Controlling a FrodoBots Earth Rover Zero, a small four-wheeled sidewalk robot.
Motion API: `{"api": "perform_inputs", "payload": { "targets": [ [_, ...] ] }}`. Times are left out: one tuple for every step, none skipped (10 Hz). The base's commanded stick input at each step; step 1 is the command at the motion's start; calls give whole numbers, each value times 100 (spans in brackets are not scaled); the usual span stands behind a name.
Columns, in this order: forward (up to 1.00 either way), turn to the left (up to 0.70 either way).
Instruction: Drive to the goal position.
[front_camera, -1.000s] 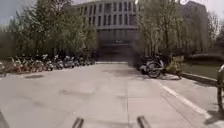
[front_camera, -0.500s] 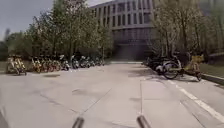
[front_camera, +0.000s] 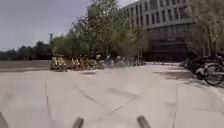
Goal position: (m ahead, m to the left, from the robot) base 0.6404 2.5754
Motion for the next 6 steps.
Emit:
{"api": "perform_inputs", "payload": {
  "targets": [
    [0,70],
    [0,70],
    [0,70],
    [0,70],
    [0,70],
    [0,70]
  ]
}}
